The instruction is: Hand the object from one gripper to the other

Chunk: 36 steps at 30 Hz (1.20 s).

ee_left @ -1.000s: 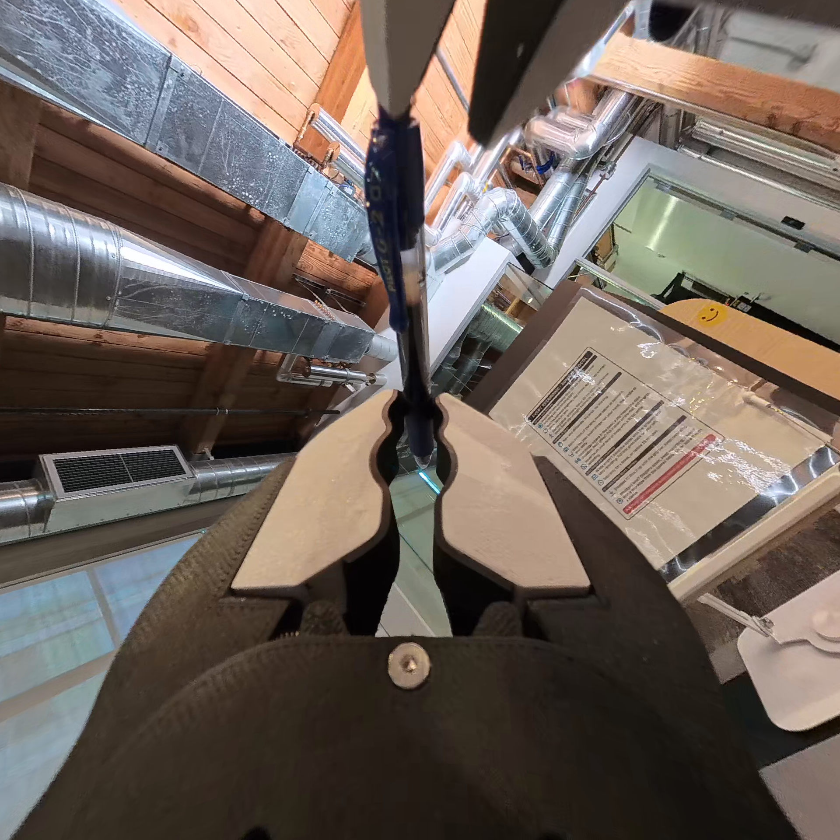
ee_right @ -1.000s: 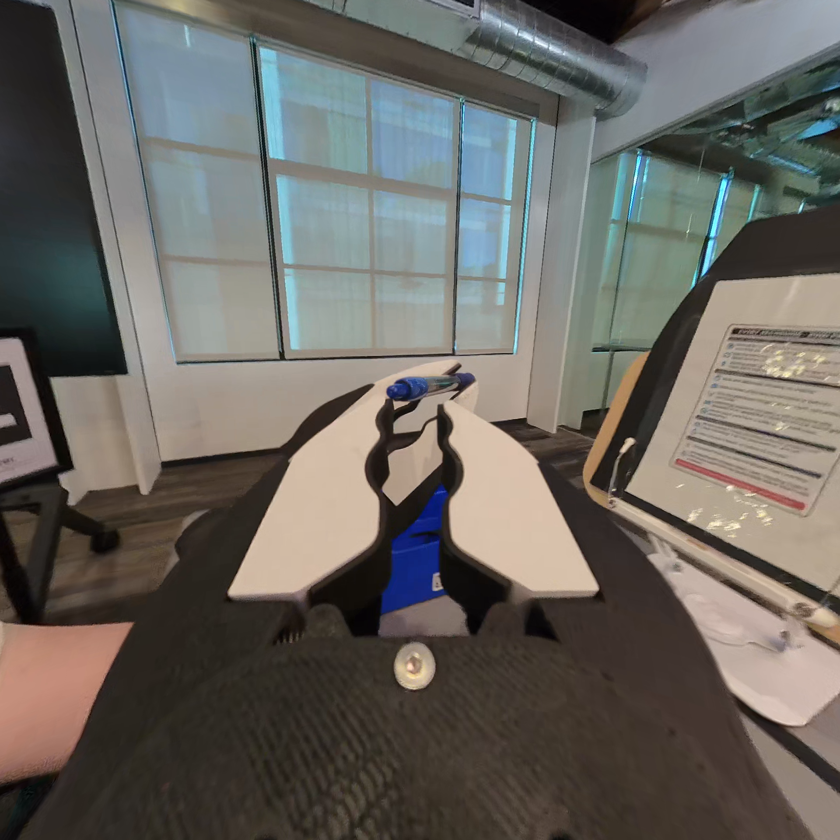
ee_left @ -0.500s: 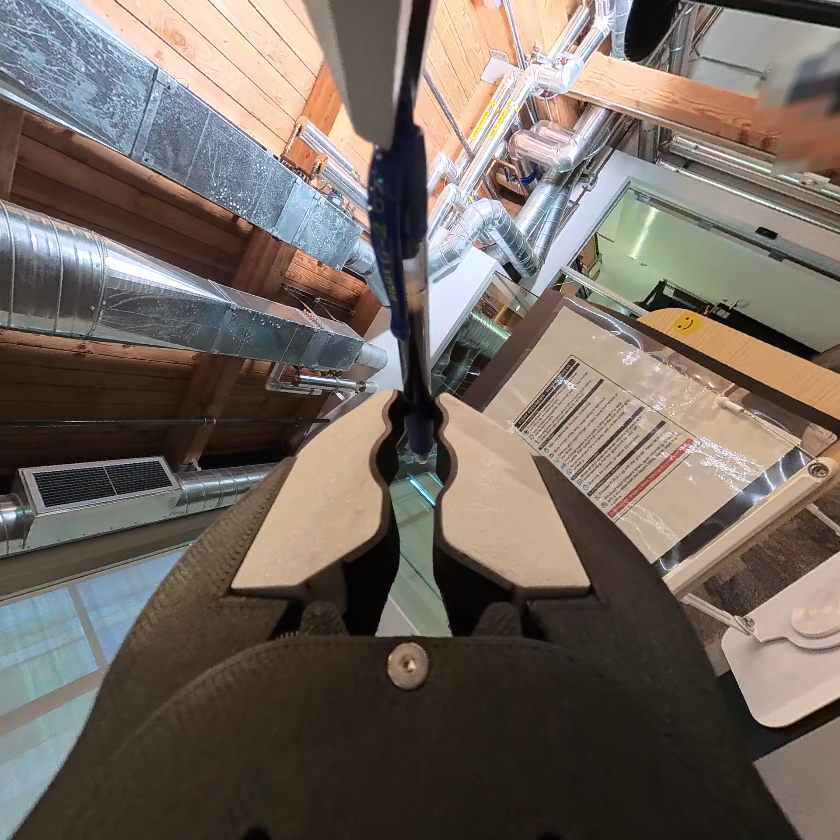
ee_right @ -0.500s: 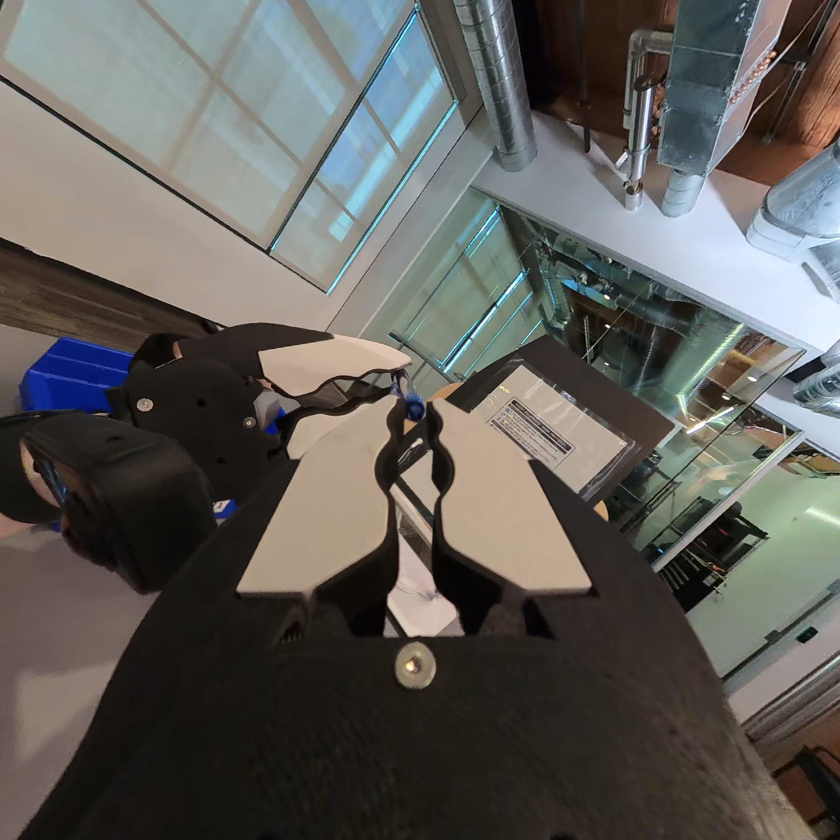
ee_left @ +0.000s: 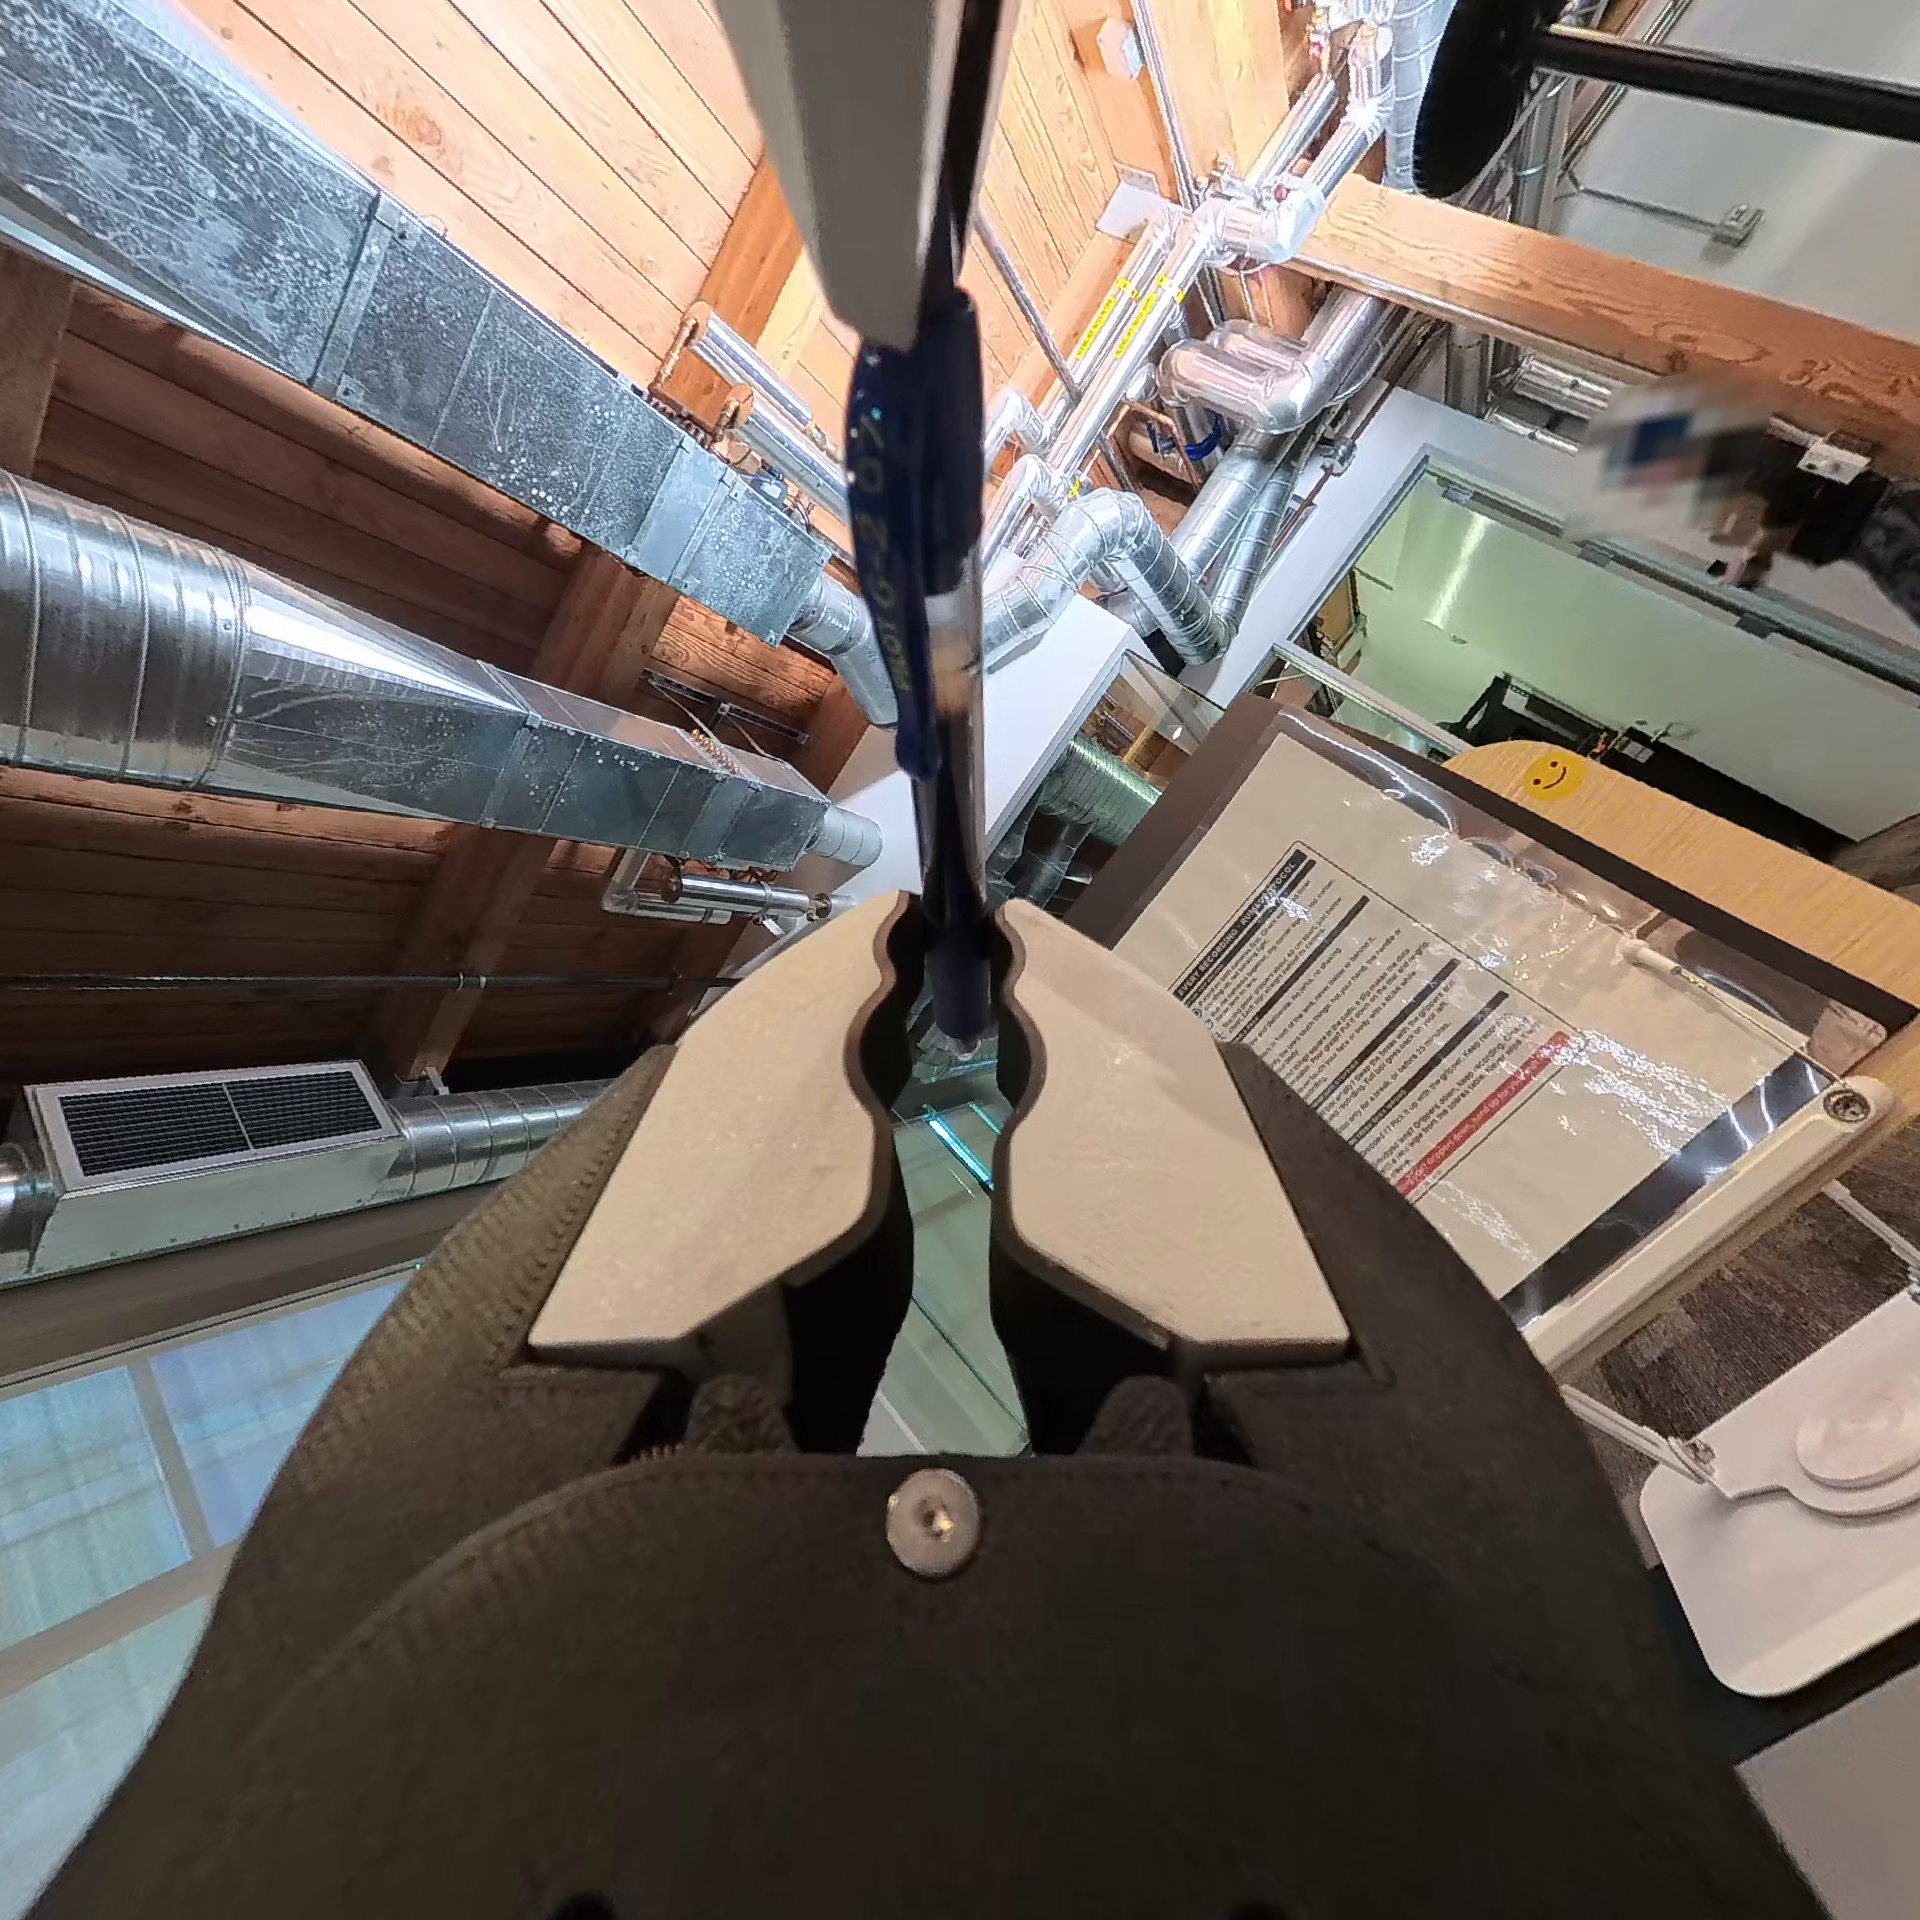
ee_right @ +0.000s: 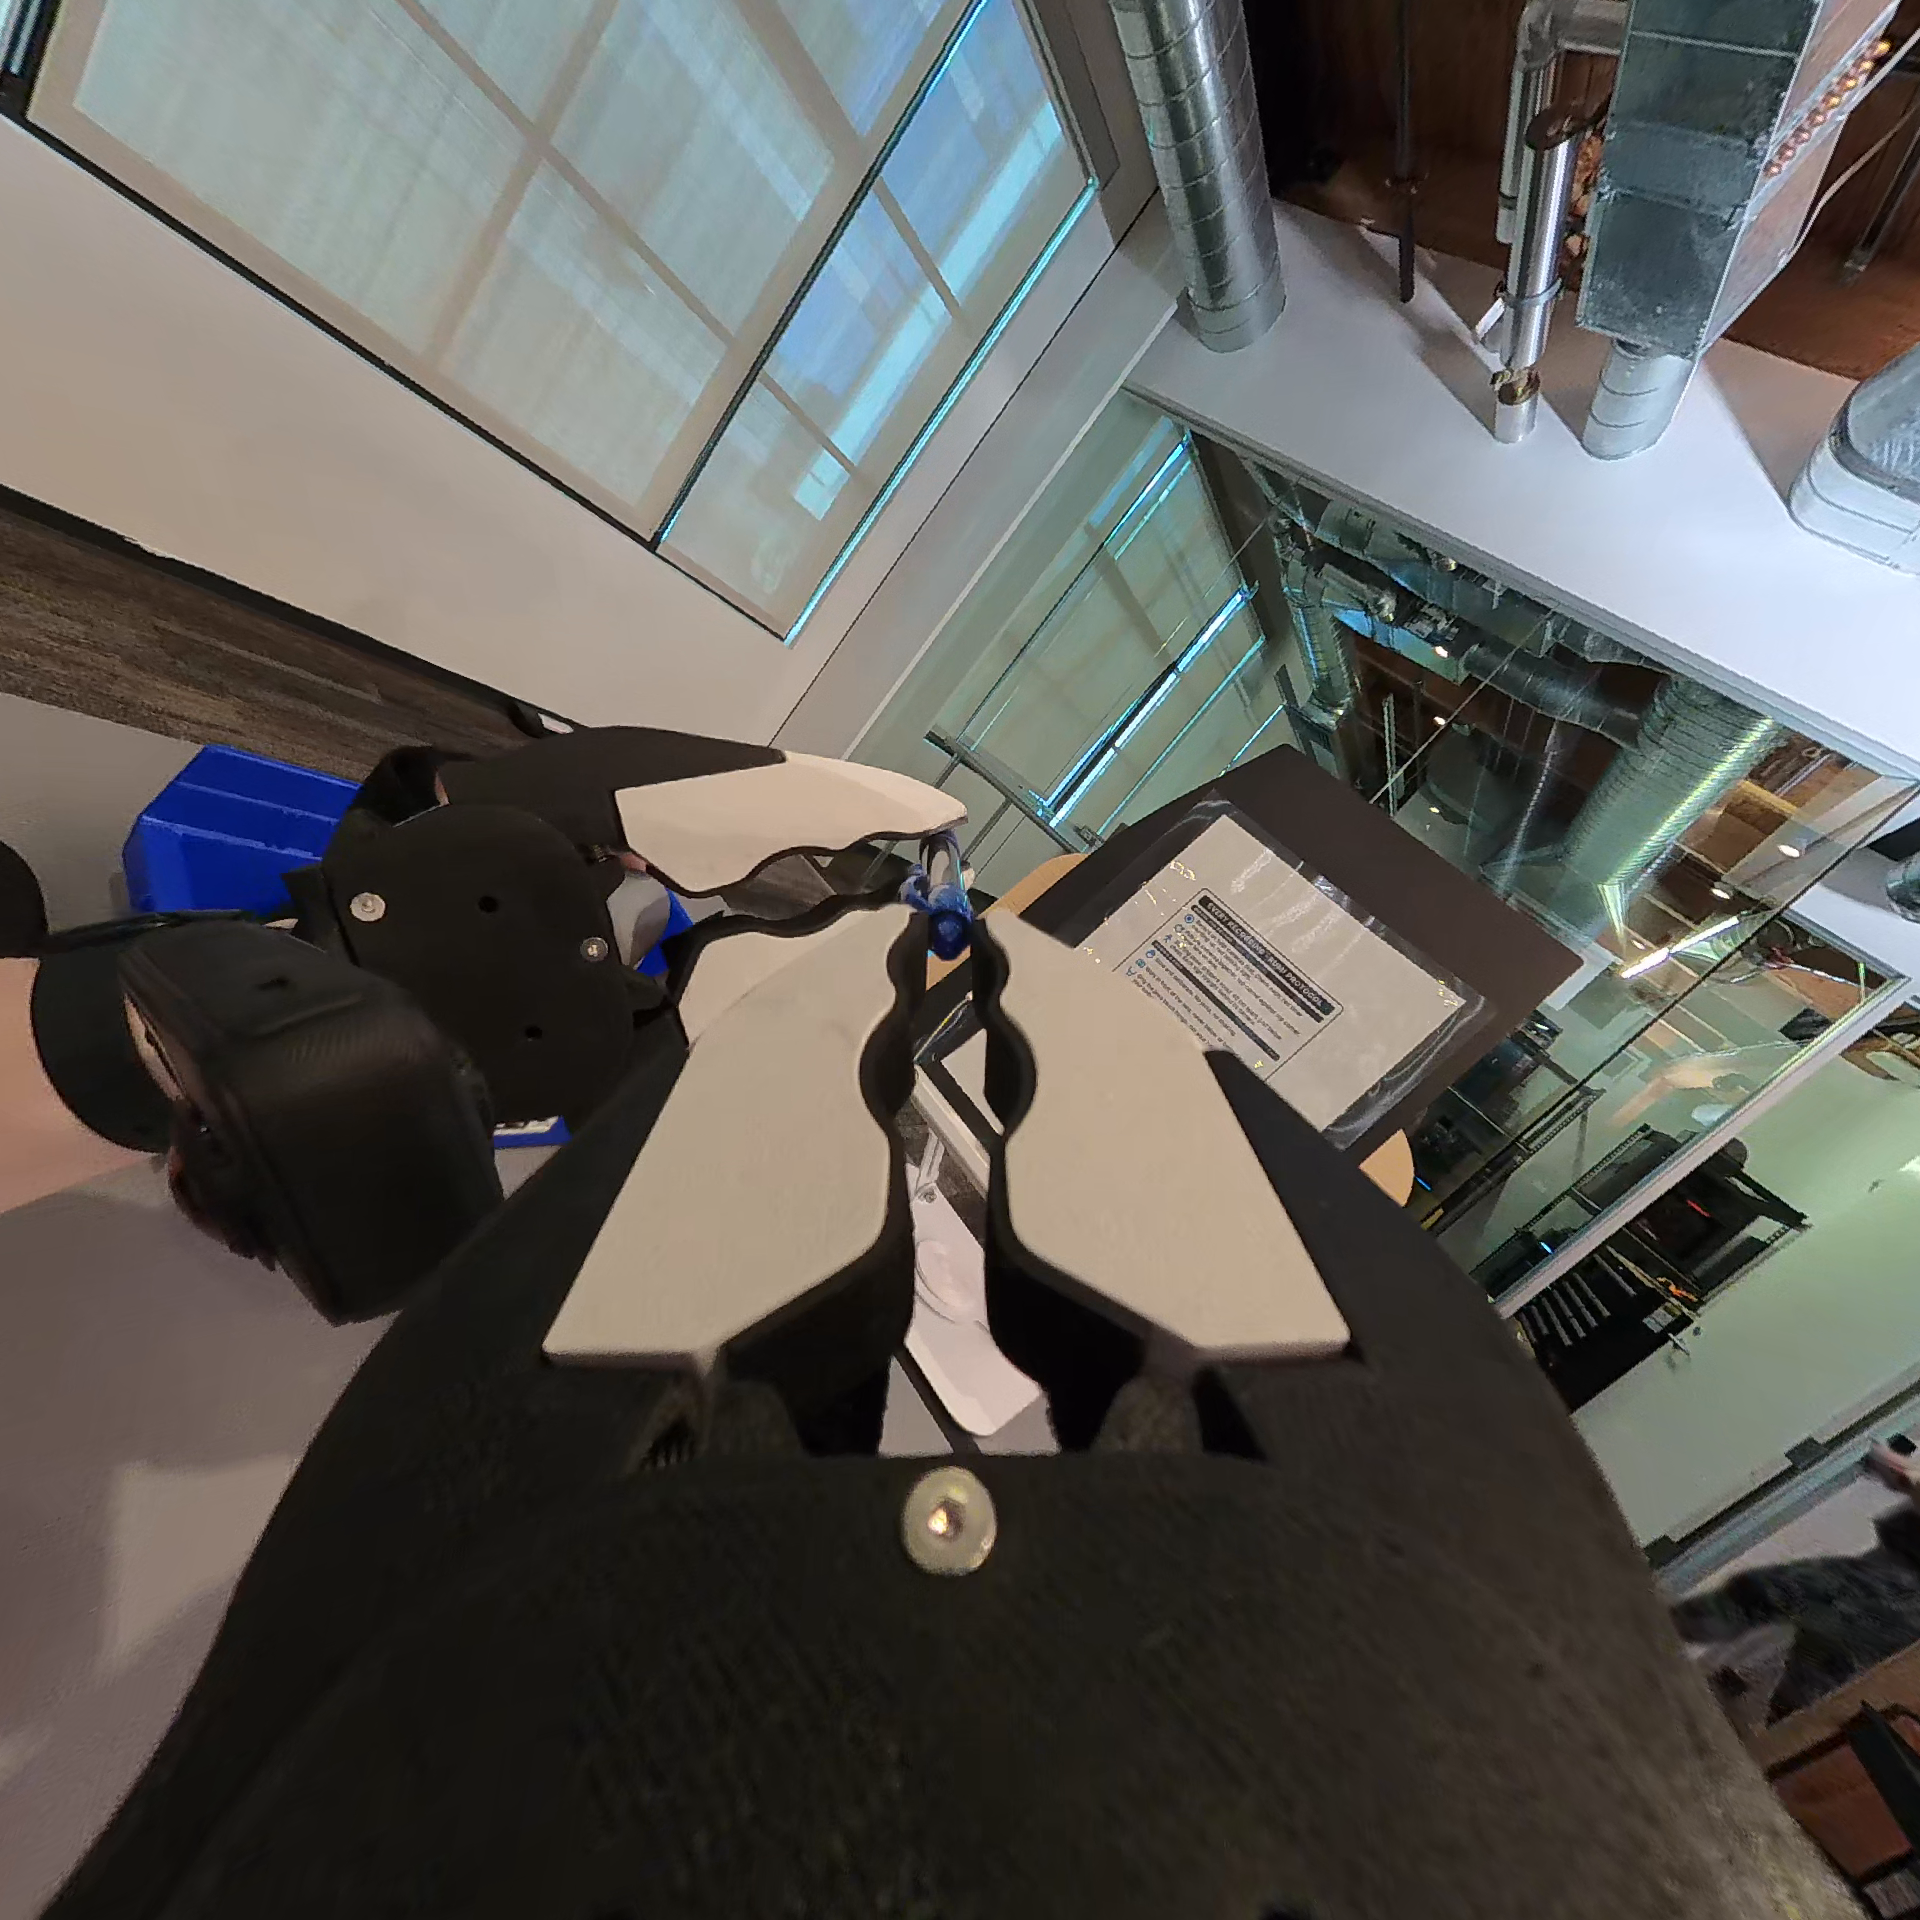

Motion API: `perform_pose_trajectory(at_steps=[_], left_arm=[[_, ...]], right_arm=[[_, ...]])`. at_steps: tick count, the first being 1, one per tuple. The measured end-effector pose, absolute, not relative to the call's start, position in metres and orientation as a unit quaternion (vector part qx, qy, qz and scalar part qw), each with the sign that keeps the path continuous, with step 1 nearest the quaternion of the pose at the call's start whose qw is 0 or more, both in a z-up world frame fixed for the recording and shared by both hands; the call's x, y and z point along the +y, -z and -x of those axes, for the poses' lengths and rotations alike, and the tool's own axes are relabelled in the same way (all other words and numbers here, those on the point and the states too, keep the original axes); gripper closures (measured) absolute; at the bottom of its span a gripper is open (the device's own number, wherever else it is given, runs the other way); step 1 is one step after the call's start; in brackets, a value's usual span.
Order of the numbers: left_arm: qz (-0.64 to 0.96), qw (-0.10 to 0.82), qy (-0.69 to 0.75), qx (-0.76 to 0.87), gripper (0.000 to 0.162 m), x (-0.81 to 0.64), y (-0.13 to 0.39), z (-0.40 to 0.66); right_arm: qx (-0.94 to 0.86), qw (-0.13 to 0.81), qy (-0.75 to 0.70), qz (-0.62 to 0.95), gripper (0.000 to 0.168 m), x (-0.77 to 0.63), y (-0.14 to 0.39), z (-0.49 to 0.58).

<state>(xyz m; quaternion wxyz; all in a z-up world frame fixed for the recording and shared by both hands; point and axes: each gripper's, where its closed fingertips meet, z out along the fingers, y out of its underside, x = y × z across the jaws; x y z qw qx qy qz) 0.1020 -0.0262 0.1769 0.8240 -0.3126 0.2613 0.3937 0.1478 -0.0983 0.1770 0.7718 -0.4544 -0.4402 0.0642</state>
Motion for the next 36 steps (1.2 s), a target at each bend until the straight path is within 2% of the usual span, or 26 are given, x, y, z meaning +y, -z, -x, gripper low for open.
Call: perform_pose_trajectory(at_steps=[36], left_arm=[[0.312,0.827,-0.382,0.267,0.151,-0.0287,-0.1767,-0.1092]], right_arm=[[-0.454,0.753,-0.067,0.473,0.161,-0.1006,-0.1734,-0.1507]])
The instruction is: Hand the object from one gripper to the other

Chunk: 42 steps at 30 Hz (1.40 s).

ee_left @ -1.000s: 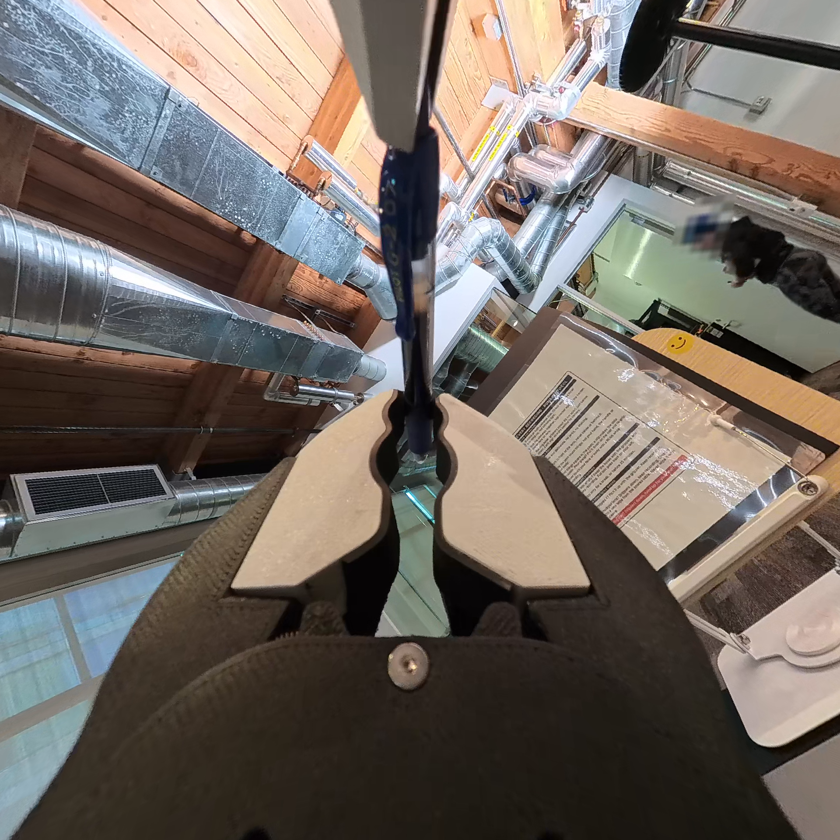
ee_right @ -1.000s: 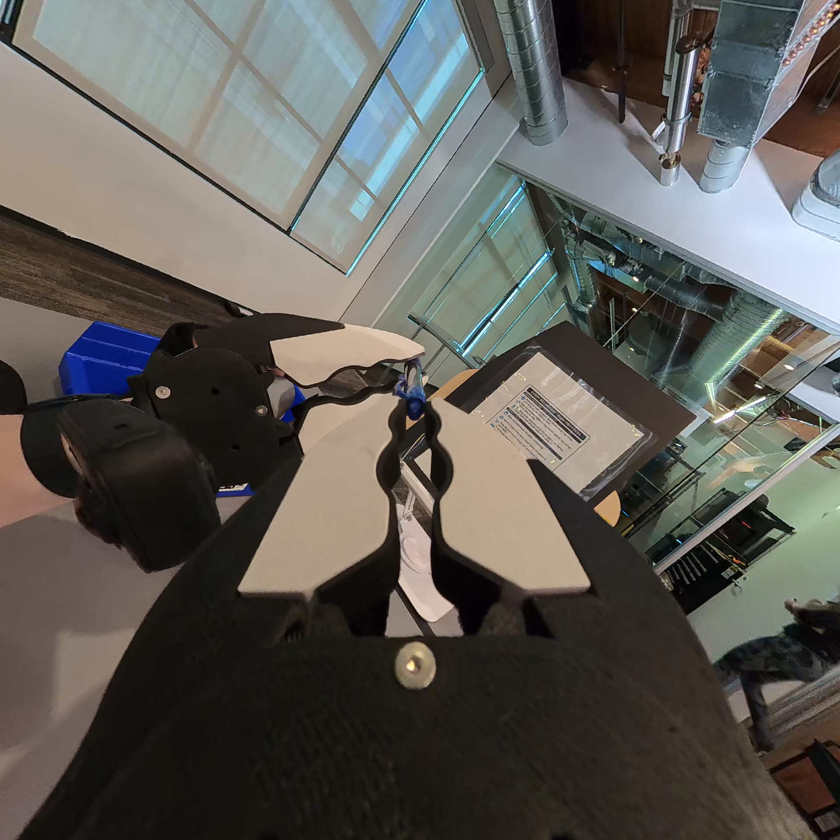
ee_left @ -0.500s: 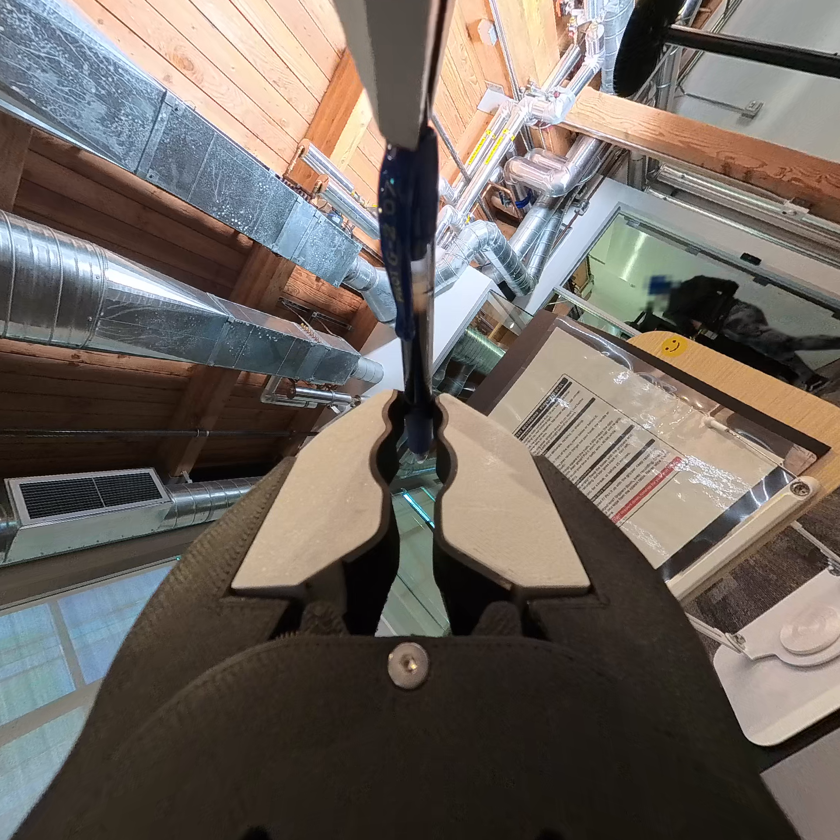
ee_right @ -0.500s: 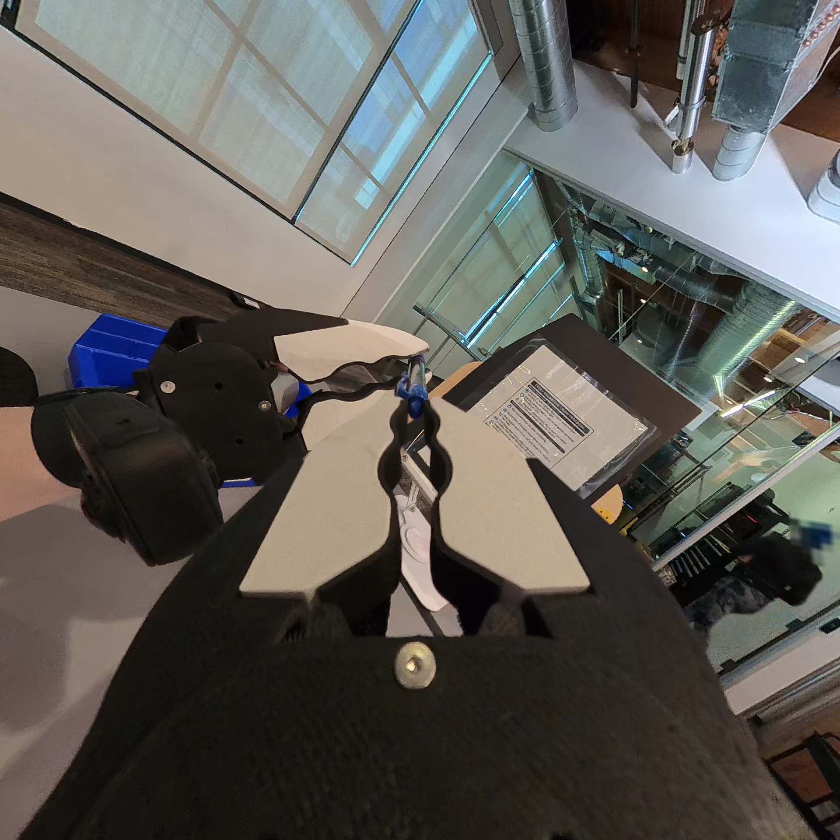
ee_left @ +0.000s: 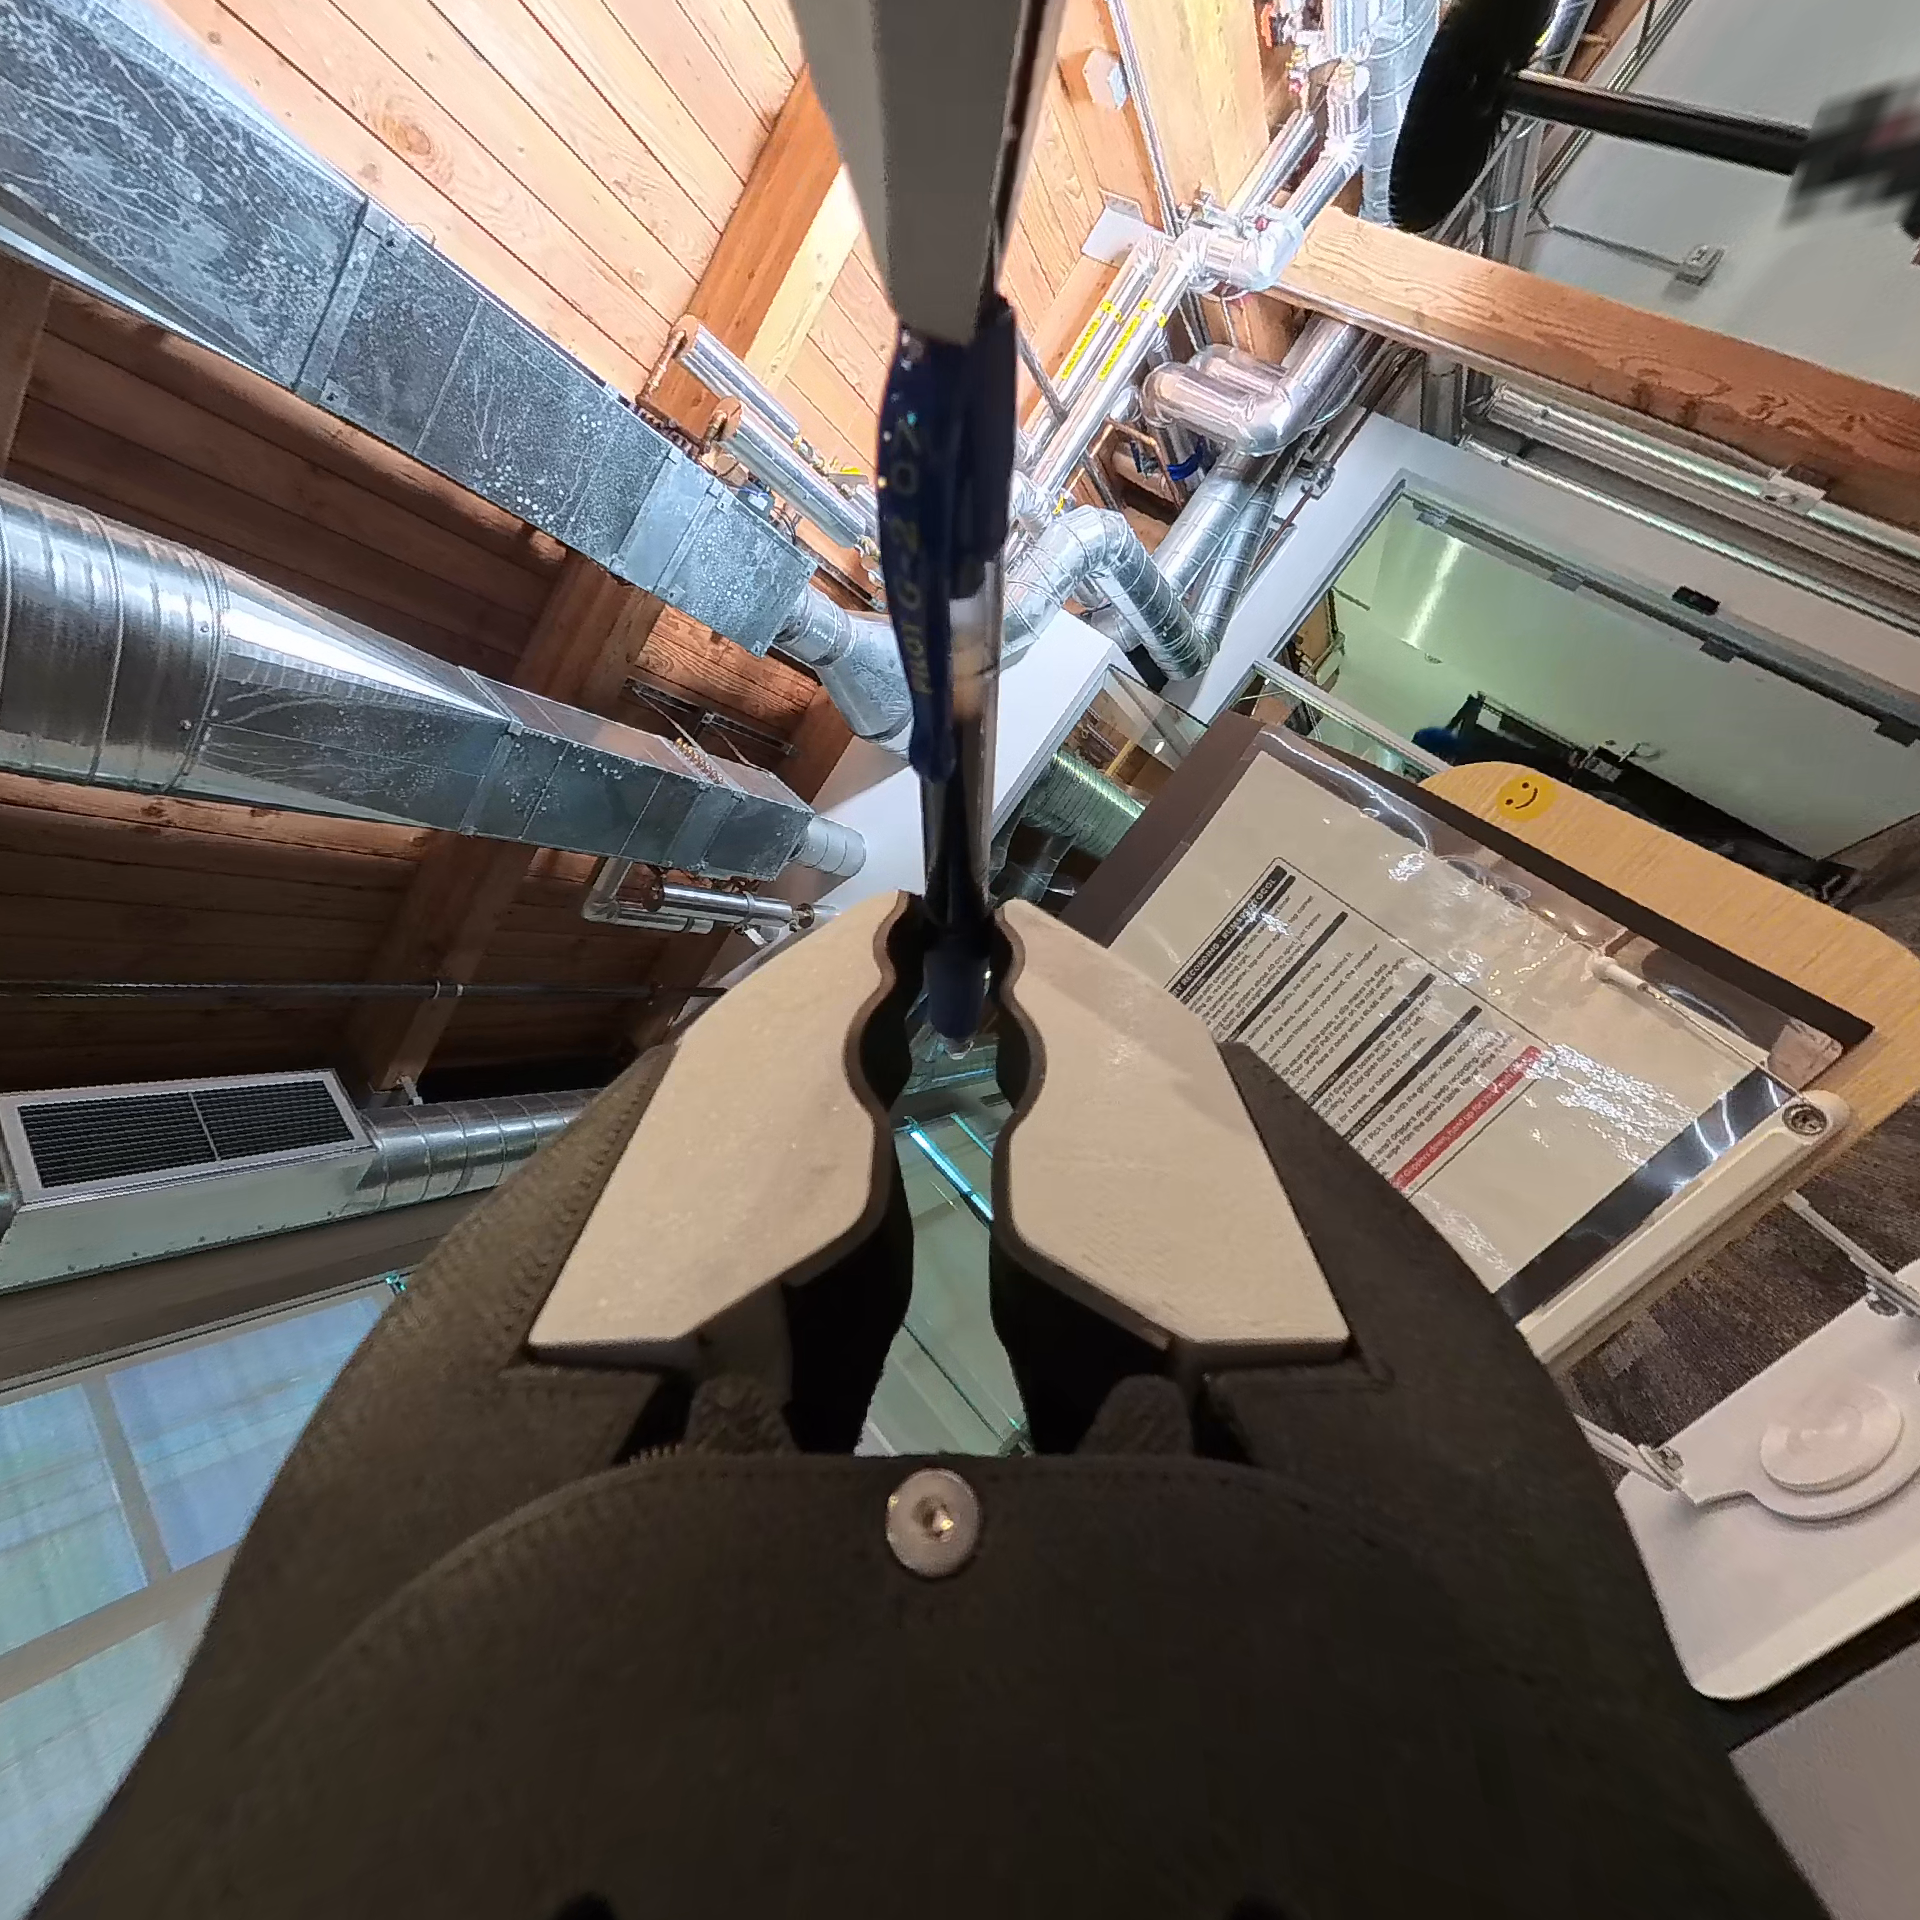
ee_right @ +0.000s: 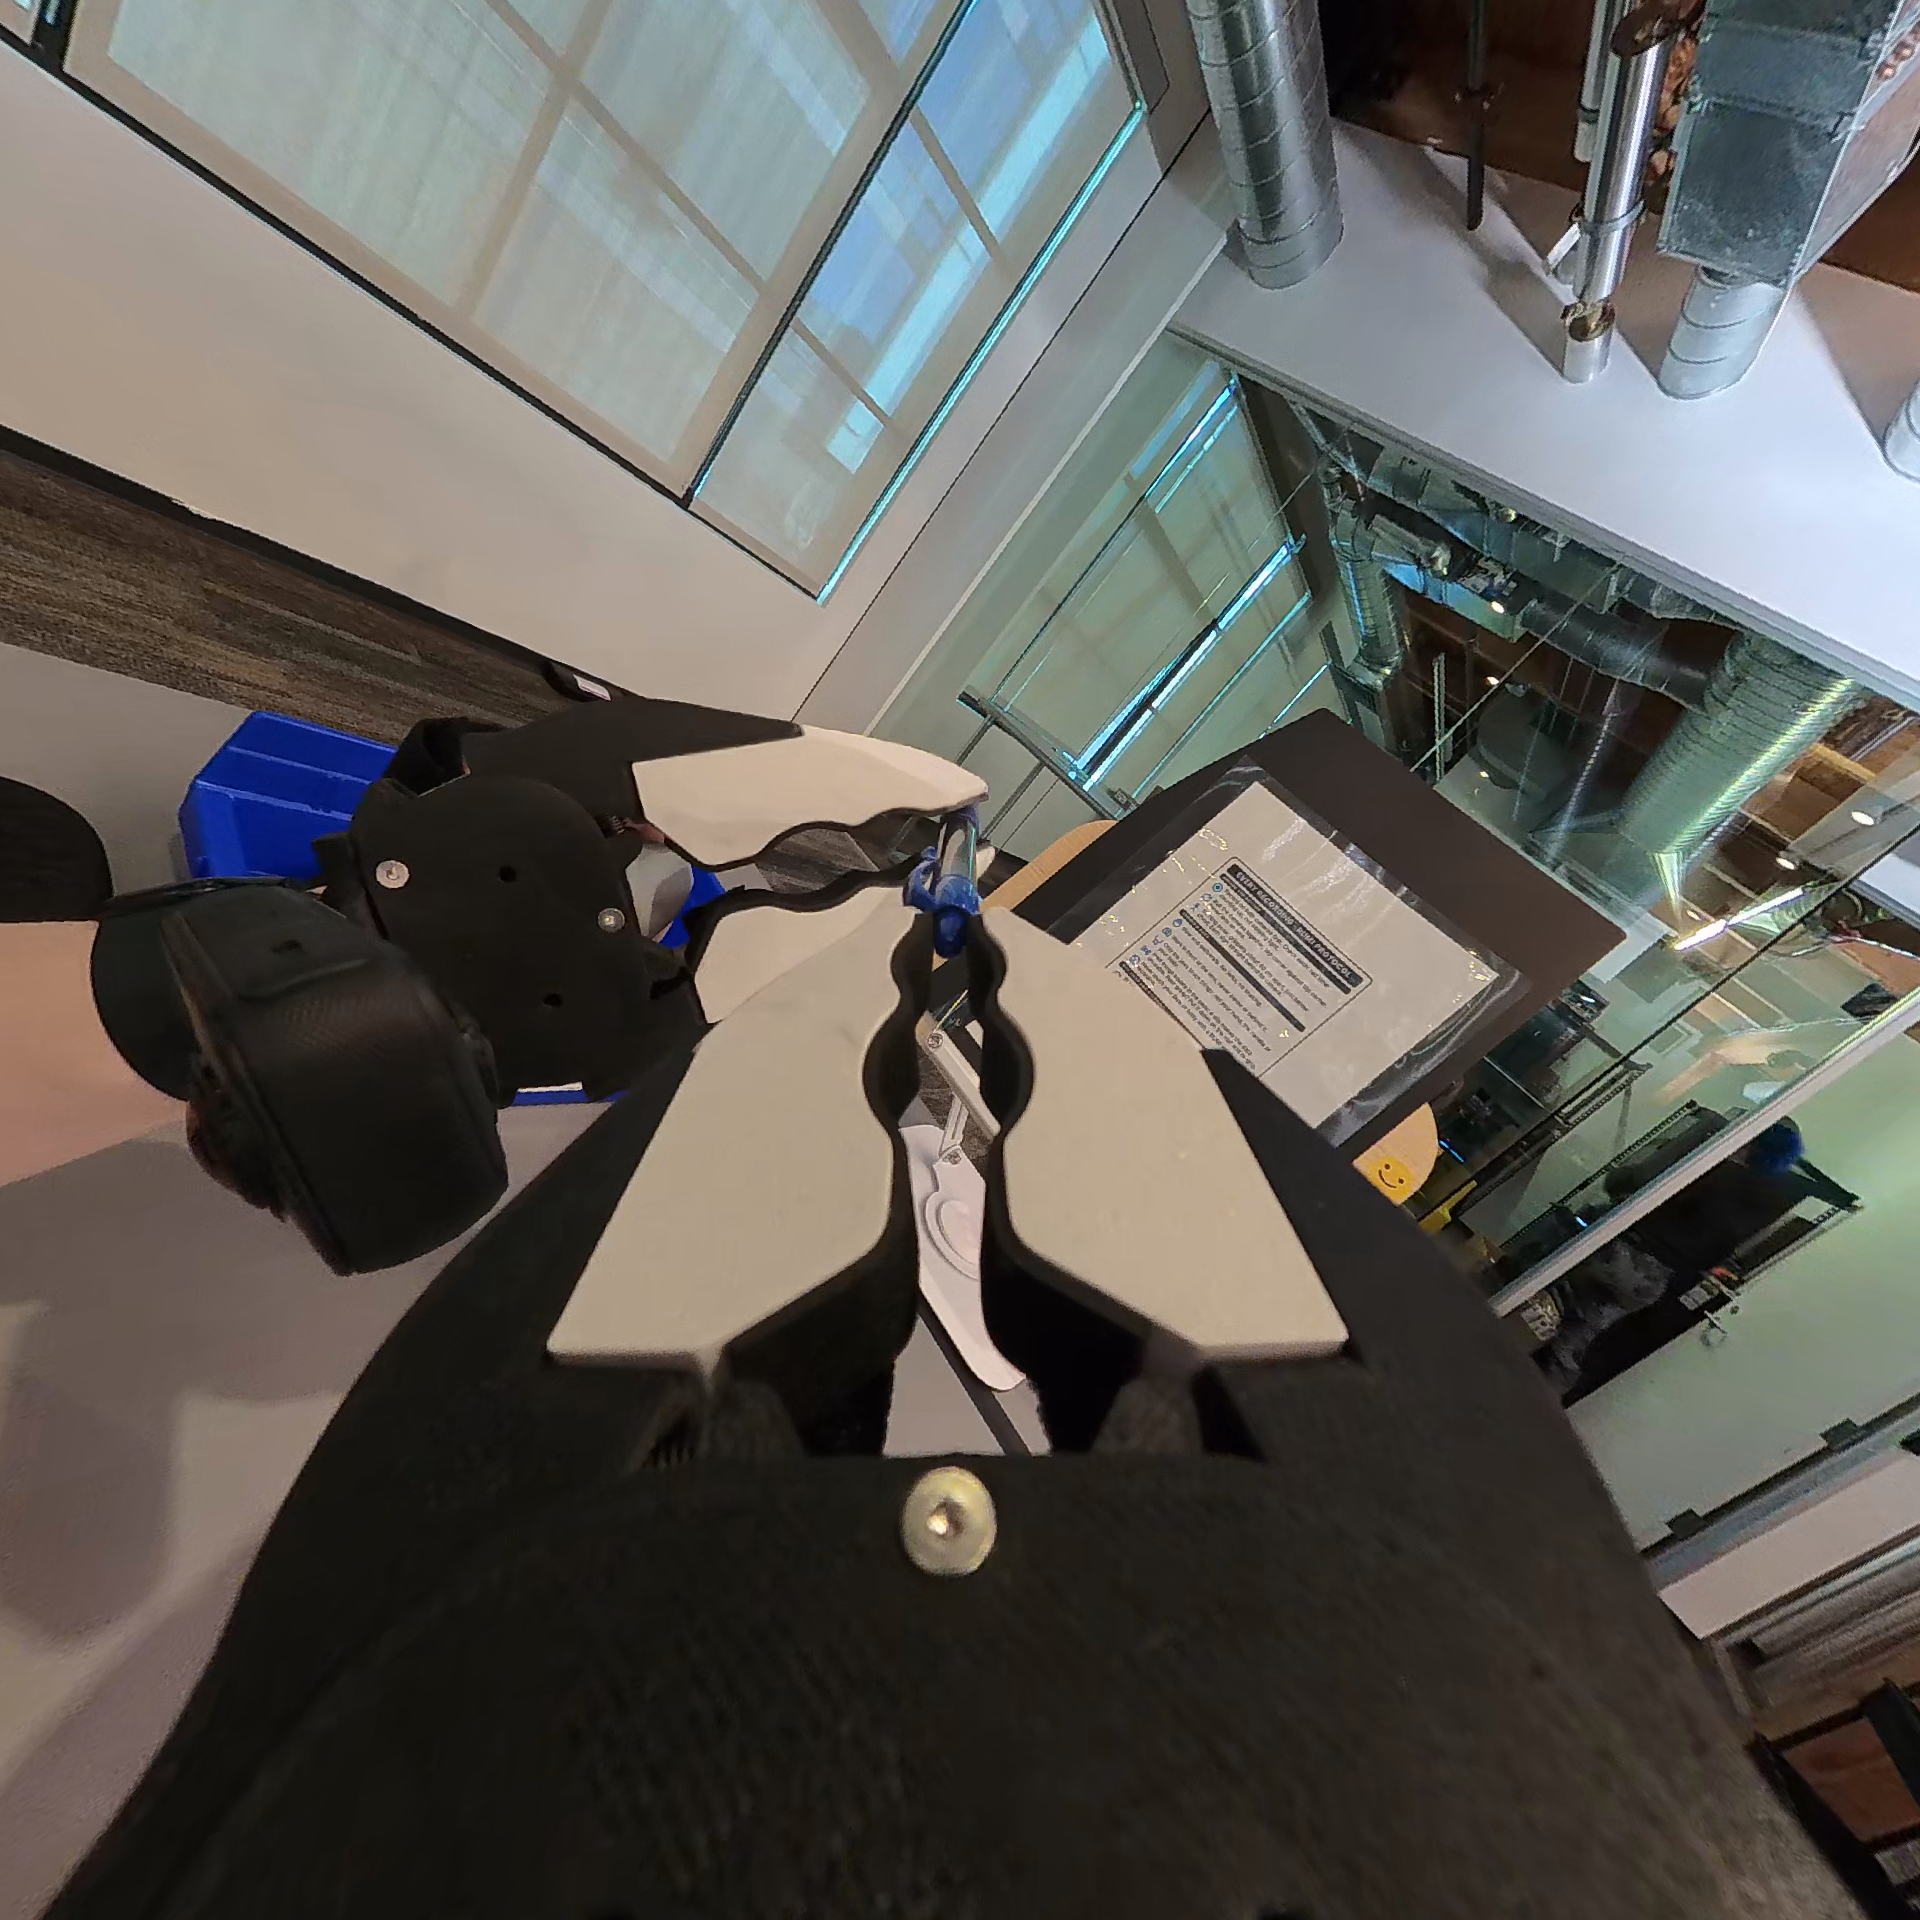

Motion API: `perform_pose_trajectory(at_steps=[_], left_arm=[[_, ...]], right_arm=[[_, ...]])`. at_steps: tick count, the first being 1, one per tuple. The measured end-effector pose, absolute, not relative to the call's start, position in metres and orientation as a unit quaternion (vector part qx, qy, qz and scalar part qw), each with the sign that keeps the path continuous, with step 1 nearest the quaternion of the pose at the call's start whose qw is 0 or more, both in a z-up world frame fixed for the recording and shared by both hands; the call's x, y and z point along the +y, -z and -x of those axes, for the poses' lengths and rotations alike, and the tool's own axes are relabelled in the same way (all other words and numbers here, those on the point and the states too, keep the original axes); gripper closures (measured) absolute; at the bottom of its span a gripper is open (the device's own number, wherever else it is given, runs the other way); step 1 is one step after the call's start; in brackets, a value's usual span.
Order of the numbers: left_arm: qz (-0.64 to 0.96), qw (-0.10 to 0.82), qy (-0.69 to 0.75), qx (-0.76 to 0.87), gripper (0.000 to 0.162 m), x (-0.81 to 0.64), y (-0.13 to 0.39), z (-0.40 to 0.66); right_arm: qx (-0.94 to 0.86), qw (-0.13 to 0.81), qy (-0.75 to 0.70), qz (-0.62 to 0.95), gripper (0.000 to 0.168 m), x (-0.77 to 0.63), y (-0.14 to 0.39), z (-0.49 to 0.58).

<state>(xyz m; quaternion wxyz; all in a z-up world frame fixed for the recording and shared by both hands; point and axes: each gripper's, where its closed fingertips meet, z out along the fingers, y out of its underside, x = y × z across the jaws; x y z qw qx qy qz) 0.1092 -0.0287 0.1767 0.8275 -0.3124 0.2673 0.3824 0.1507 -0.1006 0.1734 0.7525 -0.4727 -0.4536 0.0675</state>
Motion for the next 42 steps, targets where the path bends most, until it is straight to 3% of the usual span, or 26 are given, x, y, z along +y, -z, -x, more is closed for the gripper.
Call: perform_pose_trajectory(at_steps=[6,15,19,24,28,34,42], left_arm=[[0.316,0.823,-0.386,0.273,0.151,-0.026,-0.172,-0.114],[0.317,0.843,-0.338,0.273,0.117,-0.030,-0.172,-0.122],[0.299,0.862,-0.303,0.275,0.109,-0.040,-0.176,-0.127],[0.288,0.863,-0.270,0.316,0.106,-0.046,-0.172,-0.137],[0.287,0.845,-0.303,0.335,0.114,-0.043,-0.169,-0.138],[0.320,0.847,-0.266,0.331,0.118,-0.045,-0.180,-0.120],[0.362,0.815,-0.291,0.346,0.119,-0.039,-0.181,-0.095]], right_arm=[[-0.456,0.754,-0.049,0.471,0.161,-0.100,-0.174,-0.153],[-0.456,0.760,-0.004,0.464,0.161,-0.095,-0.173,-0.155],[-0.446,0.764,0.022,0.466,0.161,-0.088,-0.175,-0.163],[-0.403,0.770,0.063,0.490,0.161,-0.070,-0.185,-0.206],[-0.319,0.758,0.103,0.559,0.161,-0.043,-0.189,-0.298],[-0.184,0.689,0.080,0.697,0.161,-0.012,-0.141,-0.435],[-0.078,0.580,0.065,0.808,0.161,0.032,-0.046,-0.521]])
